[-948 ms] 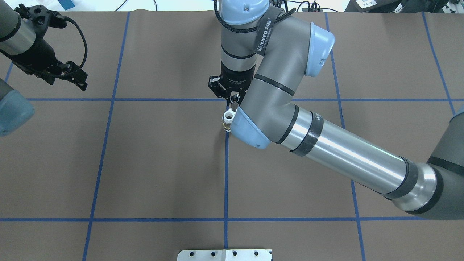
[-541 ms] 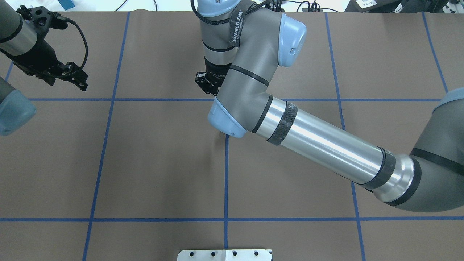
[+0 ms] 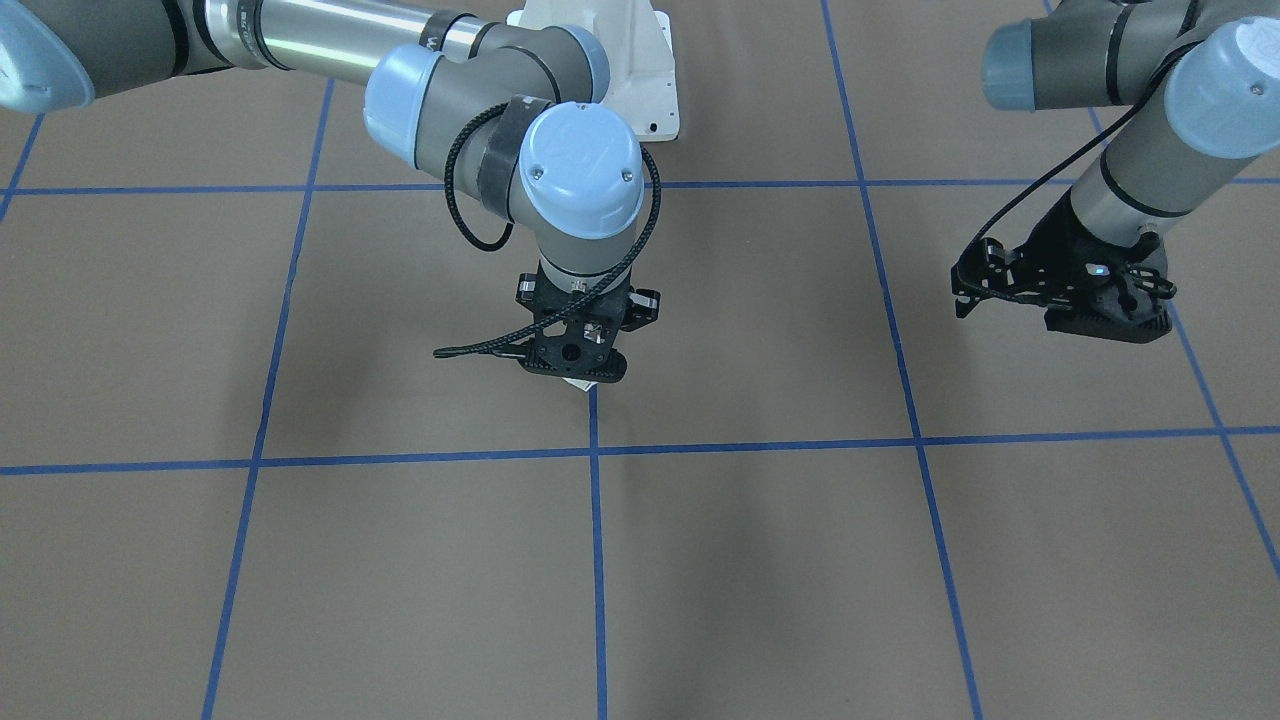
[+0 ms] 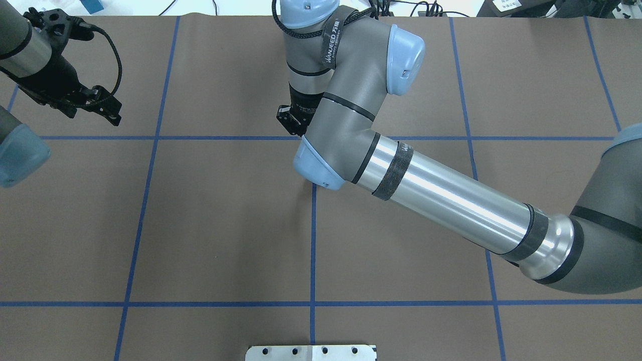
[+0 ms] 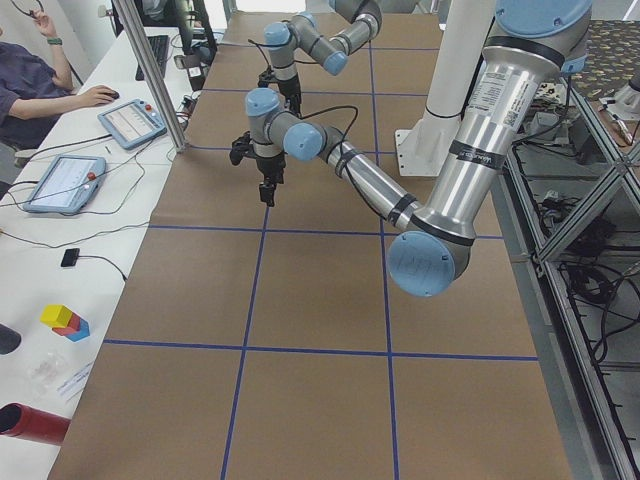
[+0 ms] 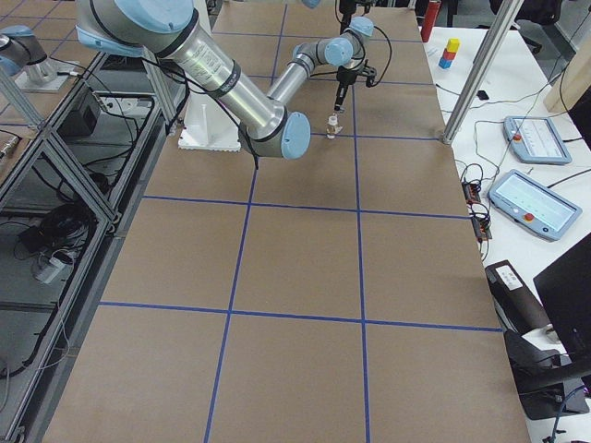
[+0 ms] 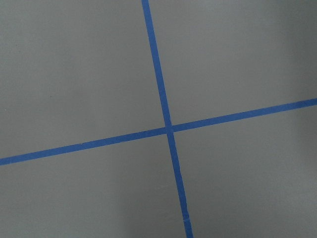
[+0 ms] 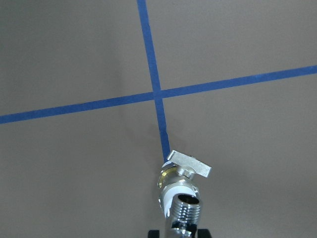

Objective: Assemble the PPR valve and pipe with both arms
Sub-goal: 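Lower the fitting onto the valve top and press it in with the right gripper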

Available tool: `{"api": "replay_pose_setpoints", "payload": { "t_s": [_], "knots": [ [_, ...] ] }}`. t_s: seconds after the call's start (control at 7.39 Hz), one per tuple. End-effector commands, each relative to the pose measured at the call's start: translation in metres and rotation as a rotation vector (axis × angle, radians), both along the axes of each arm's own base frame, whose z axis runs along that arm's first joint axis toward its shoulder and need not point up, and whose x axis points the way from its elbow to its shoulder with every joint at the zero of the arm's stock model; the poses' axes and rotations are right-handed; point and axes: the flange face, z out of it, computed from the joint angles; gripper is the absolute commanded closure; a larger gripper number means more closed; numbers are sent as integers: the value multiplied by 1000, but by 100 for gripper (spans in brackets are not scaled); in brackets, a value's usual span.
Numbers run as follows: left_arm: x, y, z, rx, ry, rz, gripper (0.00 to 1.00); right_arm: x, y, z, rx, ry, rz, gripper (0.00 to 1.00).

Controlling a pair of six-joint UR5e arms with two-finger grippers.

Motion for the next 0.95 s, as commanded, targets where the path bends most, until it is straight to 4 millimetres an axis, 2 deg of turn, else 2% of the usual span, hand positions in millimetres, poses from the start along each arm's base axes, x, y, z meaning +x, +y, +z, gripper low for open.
{"api": "replay_pose_setpoints", "payload": {
  "t_s": [0.0, 0.81],
  "knots": [
    [1, 0, 0, 0, 1, 2, 0, -1, -1, 10, -12, 9, -1, 100],
    [2, -1, 4, -7, -5, 1, 0, -13, 10, 10, -18, 10, -13, 100]
  ]
}}
